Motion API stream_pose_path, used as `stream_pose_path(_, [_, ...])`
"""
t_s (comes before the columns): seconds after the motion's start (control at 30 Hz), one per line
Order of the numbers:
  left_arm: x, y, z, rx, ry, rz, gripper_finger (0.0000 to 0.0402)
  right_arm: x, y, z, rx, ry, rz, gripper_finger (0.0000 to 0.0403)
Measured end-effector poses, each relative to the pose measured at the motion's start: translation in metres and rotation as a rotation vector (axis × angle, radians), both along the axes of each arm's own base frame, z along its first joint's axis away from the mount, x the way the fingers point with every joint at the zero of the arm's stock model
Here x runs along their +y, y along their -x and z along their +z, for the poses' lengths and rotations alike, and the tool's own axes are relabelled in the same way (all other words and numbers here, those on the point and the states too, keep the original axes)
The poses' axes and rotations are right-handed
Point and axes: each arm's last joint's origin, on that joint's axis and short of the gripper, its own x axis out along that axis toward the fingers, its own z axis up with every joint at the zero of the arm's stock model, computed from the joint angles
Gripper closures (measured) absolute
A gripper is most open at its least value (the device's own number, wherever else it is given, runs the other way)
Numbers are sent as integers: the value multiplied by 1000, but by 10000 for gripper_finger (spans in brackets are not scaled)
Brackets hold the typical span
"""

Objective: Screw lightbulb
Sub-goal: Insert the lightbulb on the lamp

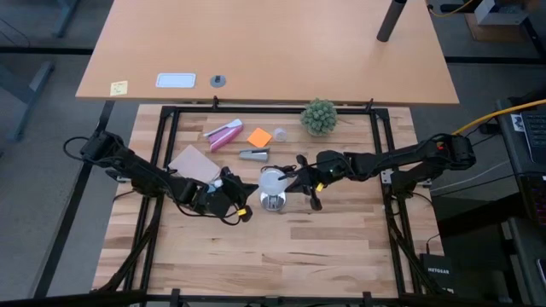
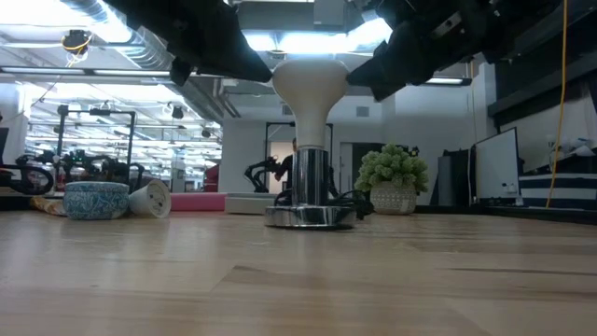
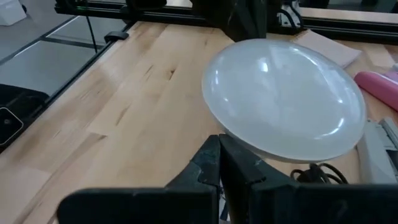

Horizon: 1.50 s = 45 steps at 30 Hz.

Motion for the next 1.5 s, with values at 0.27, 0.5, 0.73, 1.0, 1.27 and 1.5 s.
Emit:
stream_pose_path(0.27, [0,0,0,-1,1,-1,400,0,0,-1,10,0,0,394])
stream_pose_path(0.5, [-1,0,0,0,1,-1,400,-2,2,-5,59,36,-74,394])
stream_pose_path(0.73, [-1,1,0,4,-1,-2,400,-5,4,-9,115,55,-153,394])
stream_pose_path(1.0, [-16,6,-1,18,-24,-66,400,-5,6,-7,116,55,-154,394])
stream_pose_path(1.27, [-33,11,0,-2,51,-163,400,-8,22,10,107,116,-257,394])
stream_pose_path(1.5, [-35,5,10,-88,78,-219,400,-9,26,30,-25,102,-270,394])
